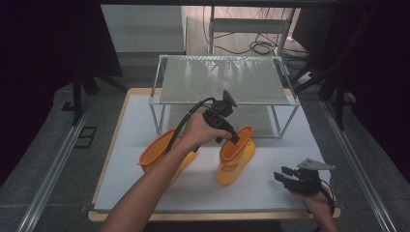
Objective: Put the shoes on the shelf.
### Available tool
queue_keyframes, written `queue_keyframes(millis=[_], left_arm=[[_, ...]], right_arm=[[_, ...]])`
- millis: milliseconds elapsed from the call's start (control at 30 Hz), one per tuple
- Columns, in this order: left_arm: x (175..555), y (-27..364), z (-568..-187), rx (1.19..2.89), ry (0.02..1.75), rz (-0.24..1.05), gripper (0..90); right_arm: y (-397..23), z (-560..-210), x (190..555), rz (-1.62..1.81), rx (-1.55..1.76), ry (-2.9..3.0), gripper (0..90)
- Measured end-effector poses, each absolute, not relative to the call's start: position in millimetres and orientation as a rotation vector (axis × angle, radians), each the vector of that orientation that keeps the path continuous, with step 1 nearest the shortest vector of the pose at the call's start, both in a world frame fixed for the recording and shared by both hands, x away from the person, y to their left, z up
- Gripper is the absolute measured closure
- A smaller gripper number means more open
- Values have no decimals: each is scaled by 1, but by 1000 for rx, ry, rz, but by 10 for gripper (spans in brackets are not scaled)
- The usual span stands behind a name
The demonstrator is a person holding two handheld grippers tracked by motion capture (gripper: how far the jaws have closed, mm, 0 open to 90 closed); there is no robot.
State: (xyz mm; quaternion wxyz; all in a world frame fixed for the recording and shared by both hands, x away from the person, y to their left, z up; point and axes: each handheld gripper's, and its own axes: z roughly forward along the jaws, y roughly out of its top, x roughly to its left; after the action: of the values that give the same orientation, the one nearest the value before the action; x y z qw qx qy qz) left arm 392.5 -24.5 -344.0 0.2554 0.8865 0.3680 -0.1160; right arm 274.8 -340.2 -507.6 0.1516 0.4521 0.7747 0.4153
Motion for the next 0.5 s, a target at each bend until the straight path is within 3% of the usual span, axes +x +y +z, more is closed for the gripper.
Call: queue_keyframes(millis=[367,500], left_arm=[[395,-35,-351,2447,1000,-317,707],[393,-36,-351,2462,994,-289,826]], right_arm=[[-341,-509,275,1188,1314,2218,534],[-341,-508,275,1188,1314,2218,534]])
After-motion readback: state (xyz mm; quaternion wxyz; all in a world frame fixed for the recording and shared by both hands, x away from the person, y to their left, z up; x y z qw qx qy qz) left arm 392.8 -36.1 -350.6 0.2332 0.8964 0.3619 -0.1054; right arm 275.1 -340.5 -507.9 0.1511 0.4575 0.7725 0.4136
